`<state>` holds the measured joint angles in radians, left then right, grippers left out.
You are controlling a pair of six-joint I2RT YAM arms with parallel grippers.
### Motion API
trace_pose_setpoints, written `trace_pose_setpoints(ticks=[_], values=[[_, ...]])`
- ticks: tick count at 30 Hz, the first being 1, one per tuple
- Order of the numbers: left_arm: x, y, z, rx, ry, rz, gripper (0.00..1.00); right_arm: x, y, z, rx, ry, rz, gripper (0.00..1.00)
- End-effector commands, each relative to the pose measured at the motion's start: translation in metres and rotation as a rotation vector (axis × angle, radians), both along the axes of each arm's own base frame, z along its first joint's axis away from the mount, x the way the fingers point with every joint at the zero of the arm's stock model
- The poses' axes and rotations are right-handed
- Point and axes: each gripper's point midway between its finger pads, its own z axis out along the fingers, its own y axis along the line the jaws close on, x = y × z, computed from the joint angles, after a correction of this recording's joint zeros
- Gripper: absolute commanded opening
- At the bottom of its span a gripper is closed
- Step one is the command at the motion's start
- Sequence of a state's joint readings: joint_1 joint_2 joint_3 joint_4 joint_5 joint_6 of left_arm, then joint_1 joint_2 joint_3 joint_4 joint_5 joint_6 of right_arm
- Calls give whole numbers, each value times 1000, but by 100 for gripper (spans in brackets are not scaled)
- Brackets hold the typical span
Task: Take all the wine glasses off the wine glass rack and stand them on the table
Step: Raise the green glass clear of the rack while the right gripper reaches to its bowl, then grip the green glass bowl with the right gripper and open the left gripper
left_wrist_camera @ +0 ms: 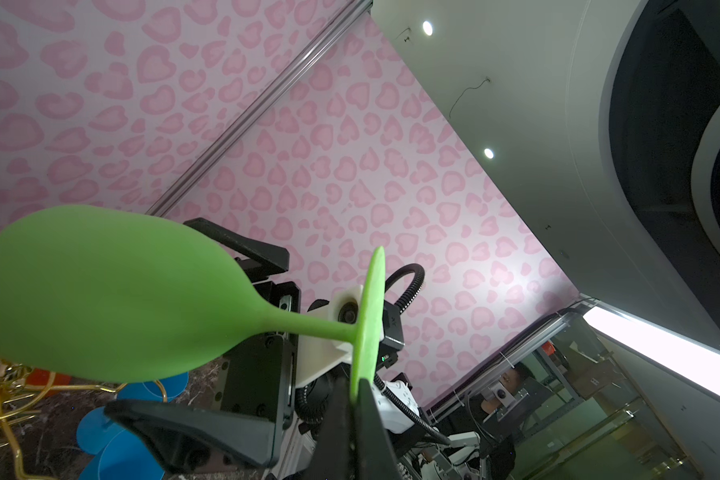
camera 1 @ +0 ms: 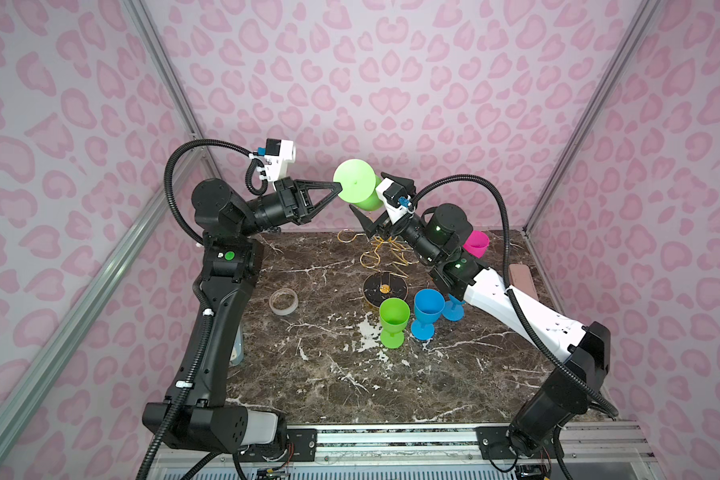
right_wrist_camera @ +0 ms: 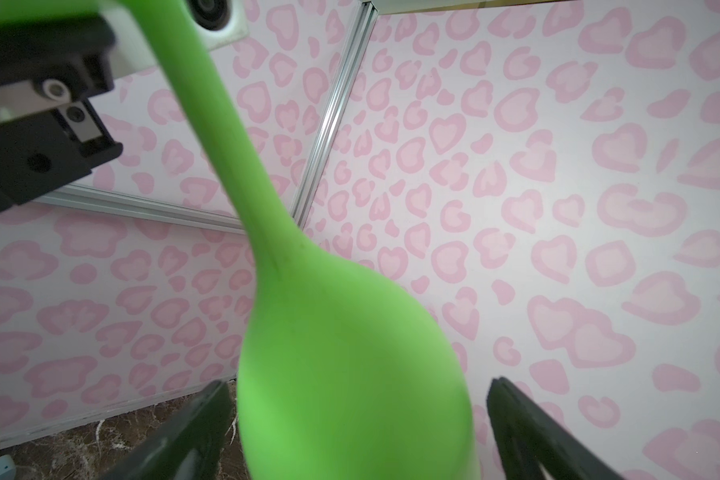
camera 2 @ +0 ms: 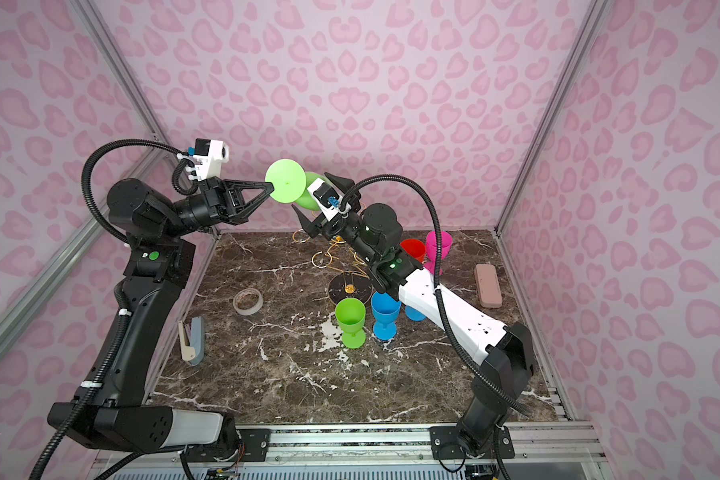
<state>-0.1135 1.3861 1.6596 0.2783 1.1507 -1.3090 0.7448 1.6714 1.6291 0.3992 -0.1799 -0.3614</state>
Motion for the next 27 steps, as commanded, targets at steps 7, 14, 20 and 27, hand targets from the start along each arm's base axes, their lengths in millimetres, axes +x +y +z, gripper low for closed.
trace_pose_setpoints(ticks=[7,14,20,27], values=[[-15,-6,10,-17,-51,-42,4,0,-2,9,38,-23,3,93],[-15,-7,11,-27,-46,-50,4,0,-5,6,33,-16,-5,85],[-18,-9,13,-39,-39,-60,4,-2,-10,7,38,-17,-8,78],[-13,-10,15,-50,-29,-53,4,-8,-15,11,41,-8,-10,74]])
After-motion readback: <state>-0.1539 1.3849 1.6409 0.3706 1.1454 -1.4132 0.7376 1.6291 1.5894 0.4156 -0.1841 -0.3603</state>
